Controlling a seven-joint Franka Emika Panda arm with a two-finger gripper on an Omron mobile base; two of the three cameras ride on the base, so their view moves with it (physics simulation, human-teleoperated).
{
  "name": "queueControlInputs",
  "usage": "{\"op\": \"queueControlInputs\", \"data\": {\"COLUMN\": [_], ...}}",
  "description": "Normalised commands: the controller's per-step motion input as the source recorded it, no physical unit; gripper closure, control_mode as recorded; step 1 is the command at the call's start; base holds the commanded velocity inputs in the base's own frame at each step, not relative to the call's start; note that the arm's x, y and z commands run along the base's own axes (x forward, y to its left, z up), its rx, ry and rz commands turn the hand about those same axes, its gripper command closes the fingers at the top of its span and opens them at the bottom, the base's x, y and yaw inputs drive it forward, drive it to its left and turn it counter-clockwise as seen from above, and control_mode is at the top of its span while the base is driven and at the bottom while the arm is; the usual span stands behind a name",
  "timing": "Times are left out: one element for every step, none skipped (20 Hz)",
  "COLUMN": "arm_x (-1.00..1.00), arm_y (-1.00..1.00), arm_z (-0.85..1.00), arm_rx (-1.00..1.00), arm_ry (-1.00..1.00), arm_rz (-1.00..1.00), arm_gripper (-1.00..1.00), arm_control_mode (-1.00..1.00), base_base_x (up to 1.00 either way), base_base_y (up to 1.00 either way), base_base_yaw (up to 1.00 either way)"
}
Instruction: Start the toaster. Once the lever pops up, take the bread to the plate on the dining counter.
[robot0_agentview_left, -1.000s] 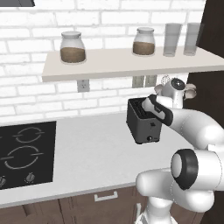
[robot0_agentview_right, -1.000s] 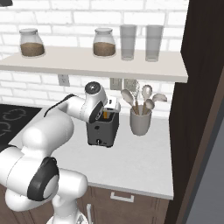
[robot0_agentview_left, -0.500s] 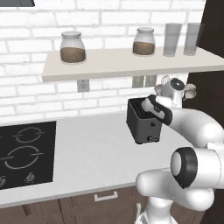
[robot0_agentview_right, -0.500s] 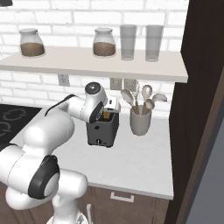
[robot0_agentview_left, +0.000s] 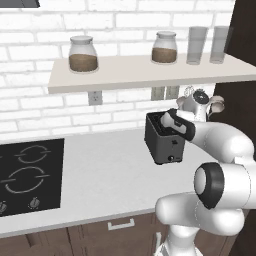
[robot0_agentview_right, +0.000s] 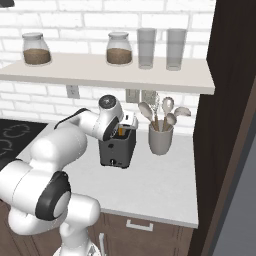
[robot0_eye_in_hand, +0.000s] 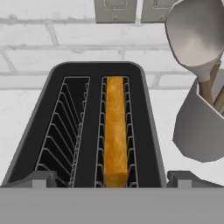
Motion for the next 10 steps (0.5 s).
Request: {"op": "queueControlInputs", "data": {"arm_x": [0.08, 0.06, 0.06, 0.07, 0.06, 0.06, 0.06, 0.05, 0.04, 0.04], "arm_y": [0.0, -0.01, -0.01, -0.01, -0.01, -0.01, 0.0, 0.0, 0.0, 0.0], "arm_z": [-0.06, -0.06, -0.06, -0.06, -0.06, -0.06, -0.06, -0.06, -0.06, -0.06], "arm_rx": [0.03, 0.03, 0.02, 0.02, 0.02, 0.02, 0.01, 0.01, 0.01, 0.0], "arm_ry": [0.0, 0.0, 0.0, 0.0, 0.0, 0.0, 0.0, 0.0, 0.0, 0.0], "arm_rz": [0.0, 0.0, 0.0, 0.0, 0.0, 0.0, 0.0, 0.0, 0.0, 0.0], "arm_gripper": [-1.0, -1.0, -1.0, -1.0, -1.0, -1.0, -1.0, -1.0, -1.0, -1.0], "arm_control_mode": [-1.0, -1.0, -1.0, -1.0, -1.0, -1.0, -1.0, -1.0, -1.0, -1.0], "base_base_x": [0.0, 0.0, 0.0, 0.0, 0.0, 0.0, 0.0, 0.0, 0.0, 0.0], "base_base_y": [0.0, 0.0, 0.0, 0.0, 0.0, 0.0, 0.0, 0.0, 0.0, 0.0], "base_base_yaw": [0.0, 0.0, 0.0, 0.0, 0.0, 0.0, 0.0, 0.0, 0.0, 0.0]}}
